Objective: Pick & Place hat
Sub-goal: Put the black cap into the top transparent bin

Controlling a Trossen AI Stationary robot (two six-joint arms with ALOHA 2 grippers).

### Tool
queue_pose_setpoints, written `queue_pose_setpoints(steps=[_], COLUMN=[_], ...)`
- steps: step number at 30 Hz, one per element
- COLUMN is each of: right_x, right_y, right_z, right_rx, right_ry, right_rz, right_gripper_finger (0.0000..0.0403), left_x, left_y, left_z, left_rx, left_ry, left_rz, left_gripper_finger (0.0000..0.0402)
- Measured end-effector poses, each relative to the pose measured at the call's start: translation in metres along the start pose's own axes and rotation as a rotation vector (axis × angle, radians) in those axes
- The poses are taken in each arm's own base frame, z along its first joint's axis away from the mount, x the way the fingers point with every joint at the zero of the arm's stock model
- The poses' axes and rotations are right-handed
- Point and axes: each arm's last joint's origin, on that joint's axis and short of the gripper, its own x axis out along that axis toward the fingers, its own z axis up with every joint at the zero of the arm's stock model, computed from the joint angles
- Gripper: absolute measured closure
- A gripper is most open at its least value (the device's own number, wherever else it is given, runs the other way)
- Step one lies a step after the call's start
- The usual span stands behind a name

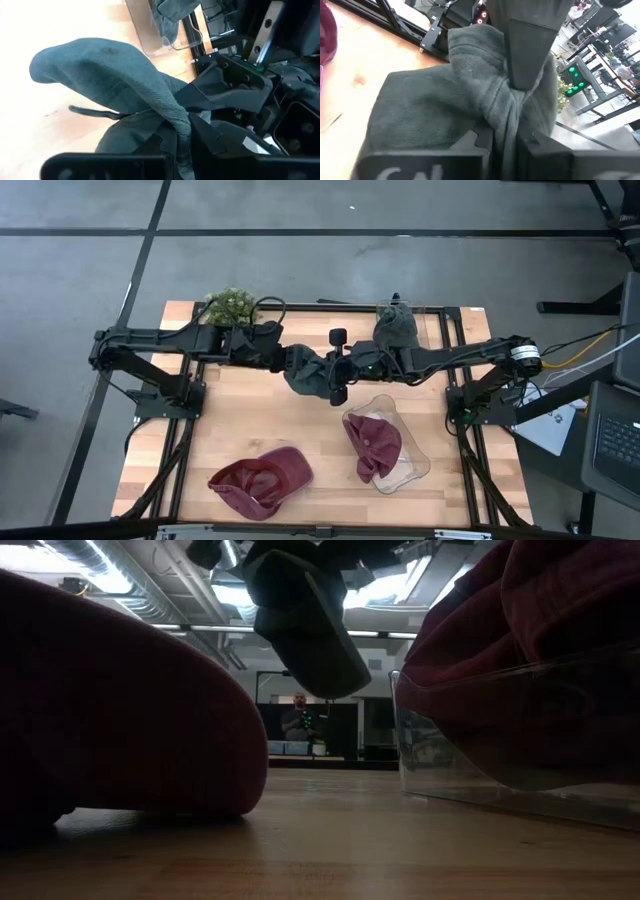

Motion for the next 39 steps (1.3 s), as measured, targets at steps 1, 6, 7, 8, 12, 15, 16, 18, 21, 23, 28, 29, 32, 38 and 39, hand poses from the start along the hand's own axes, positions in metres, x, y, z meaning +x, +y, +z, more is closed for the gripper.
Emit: queue_pose_setpoints(steps=[1,6,7,8,12,15,16,18,21,23,28,29,32,38,39], right_x=[0.000,0.000,0.000,0.000,0.000,0.001,0.001,0.002,0.003,0.004,0.004,0.004,0.004,0.004,0.004], right_y=[0.000,0.001,0.002,0.002,0.003,0.001,0.000,-0.004,-0.011,-0.016,-0.024,-0.025,-0.026,-0.029,-0.029], right_z=[0.000,0.000,0.000,0.000,-0.001,-0.002,-0.003,-0.005,-0.007,-0.008,-0.005,-0.005,-0.003,-0.001,0.000], right_rx=[0.002,0.129,0.157,0.180,0.301,0.444,0.494,0.586,0.718,0.784,0.816,0.800,0.723,0.673,0.673], right_ry=[0.001,-0.013,-0.019,-0.023,-0.036,-0.038,-0.037,-0.039,-0.062,-0.079,-0.148,-0.162,-0.198,-0.218,-0.227], right_rz=[0.000,0.043,0.057,0.075,0.156,0.202,0.214,0.244,0.303,0.338,0.361,0.358,0.337,0.255,0.252], right_gripper_finger=[0.0366,0.0340,0.0334,0.0328,0.0292,0.0257,0.0244,0.0216,0.0174,0.0147,0.0087,0.0078,0.0057,0.0044,0.0044], left_x=[-0.001,-0.010,-0.012,-0.015,-0.032,-0.045,-0.049,-0.056,-0.062,-0.064,-0.064,-0.063,-0.060,-0.055,-0.052], left_y=[0.000,0.000,0.000,0.000,0.001,0.005,0.006,0.006,0.005,0.004,0.002,0.001,0.000,-0.006,-0.008], left_z=[0.000,0.003,0.003,0.004,0.008,0.010,0.011,0.012,0.011,0.008,0.000,-0.001,-0.002,-0.002,-0.002], left_rx=[0.013,0.070,0.087,0.104,0.205,0.312,0.349,0.420,0.527,0.596,0.686,0.687,0.669,0.635,0.635], left_ry=[-0.003,-0.018,-0.023,-0.029,-0.055,-0.065,-0.066,-0.070,-0.059,-0.047,-0.025,-0.020,-0.022,-0.046,-0.054], left_rz=[-0.002,-0.018,-0.024,-0.030,-0.053,-0.049,-0.048,-0.066,-0.112,-0.122,-0.141,-0.141,-0.142,-0.174,-0.186], left_gripper_finger=[0.0381,0.0376,0.0377,0.0379,0.0380,0.0380,0.0380,0.0380,0.0380,0.0380,0.0380,0.0380,0.0380,0.0380,0.0380])
